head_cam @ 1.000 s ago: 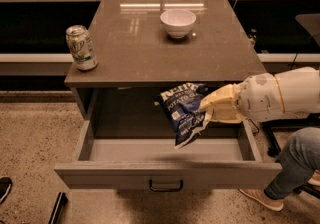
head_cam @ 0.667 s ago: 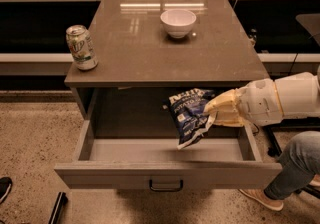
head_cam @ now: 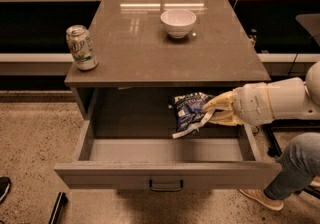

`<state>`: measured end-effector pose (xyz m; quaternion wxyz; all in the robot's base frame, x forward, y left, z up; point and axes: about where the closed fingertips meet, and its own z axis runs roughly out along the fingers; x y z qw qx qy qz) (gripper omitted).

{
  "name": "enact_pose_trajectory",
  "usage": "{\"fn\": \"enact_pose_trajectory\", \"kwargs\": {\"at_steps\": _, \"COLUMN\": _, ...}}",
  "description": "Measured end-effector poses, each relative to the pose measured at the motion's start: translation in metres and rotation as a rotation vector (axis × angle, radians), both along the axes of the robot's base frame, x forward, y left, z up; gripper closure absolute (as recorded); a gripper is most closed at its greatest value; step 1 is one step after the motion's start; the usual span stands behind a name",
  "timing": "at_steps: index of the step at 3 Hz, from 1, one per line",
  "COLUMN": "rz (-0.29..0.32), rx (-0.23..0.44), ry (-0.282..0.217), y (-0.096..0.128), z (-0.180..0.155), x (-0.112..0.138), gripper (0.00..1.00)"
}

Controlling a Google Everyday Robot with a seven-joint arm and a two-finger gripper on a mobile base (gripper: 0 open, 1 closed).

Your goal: Place blue chip bag into top drawer

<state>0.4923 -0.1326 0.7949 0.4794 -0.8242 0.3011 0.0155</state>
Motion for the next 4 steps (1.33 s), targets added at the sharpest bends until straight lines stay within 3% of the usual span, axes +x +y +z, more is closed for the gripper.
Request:
{"fn": "enact_pose_trajectory", "kwargs": {"at_steps": 1, "rz": -0.061, "rx": 0.004, "ry": -0.007, "y": 0.0048, "z": -0.0080, "x": 0.0067, "gripper": 0.59}}
{"fn": "enact_pose_trajectory", "kwargs": {"at_steps": 3, "rz": -0.063, "rx": 0.007, "ry": -0.011, "y": 0.0080, "z": -0.0084, "x": 0.0095, "gripper": 0.12}}
{"fn": "enact_pose_trajectory", "kwargs": {"at_steps": 4, "rz": -0.060, "rx": 0.007, "ry": -0.010, "y": 0.0096, "z": -0.0088, "x": 0.0094, "gripper": 0.00}}
